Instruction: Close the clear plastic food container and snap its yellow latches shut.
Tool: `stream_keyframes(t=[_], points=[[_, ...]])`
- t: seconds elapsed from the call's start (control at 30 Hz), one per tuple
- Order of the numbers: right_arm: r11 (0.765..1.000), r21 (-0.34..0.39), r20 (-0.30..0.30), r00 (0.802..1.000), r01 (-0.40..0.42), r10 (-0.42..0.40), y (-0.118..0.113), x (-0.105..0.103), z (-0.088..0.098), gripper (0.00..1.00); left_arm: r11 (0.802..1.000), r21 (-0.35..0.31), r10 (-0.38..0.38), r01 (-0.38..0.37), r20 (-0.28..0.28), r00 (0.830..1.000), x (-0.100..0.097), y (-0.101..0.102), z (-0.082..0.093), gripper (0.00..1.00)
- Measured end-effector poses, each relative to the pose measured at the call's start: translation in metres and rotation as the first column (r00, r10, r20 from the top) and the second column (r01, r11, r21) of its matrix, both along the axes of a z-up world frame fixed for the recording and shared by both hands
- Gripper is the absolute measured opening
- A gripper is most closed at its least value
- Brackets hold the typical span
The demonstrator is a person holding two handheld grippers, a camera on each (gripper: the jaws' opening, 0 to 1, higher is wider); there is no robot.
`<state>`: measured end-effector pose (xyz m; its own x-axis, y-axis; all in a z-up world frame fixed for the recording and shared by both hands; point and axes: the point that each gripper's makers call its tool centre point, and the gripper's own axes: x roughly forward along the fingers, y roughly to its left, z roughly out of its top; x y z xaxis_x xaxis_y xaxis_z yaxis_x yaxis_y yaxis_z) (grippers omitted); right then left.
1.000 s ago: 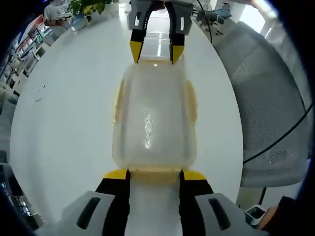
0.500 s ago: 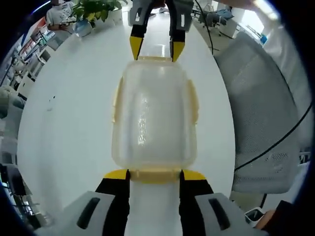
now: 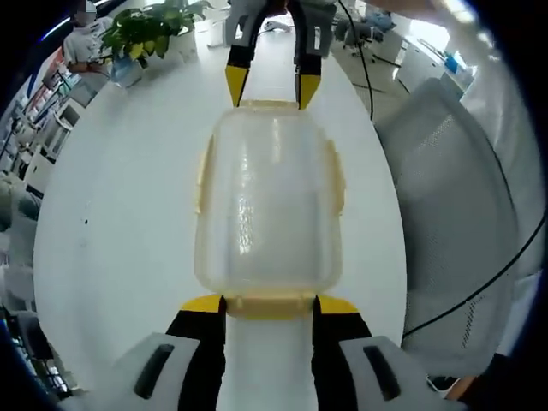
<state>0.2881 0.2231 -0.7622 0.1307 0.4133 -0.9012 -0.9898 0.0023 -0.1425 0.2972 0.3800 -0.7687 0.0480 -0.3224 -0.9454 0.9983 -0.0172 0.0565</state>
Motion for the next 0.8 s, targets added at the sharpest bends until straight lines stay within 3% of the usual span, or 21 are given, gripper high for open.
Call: stream_keyframes(t=[0.37,0.8], points=[[0.999,-0.028,-0.026,0.999,0.025,-0.025,-0.055,-0.007,-0.005,0.35,1.000,0.001,-0.029,0.029,-0.026,0.999,-0.006,-0.055,-0.007,0.34],[0.998,-0.048,-0.054,0.997,0.046,-0.049,-0.093,-0.014,-0.015,0.35,0.998,0.012,-0.054,0.055,-0.036,0.998,-0.009,-0.092,-0.012,0.34]])
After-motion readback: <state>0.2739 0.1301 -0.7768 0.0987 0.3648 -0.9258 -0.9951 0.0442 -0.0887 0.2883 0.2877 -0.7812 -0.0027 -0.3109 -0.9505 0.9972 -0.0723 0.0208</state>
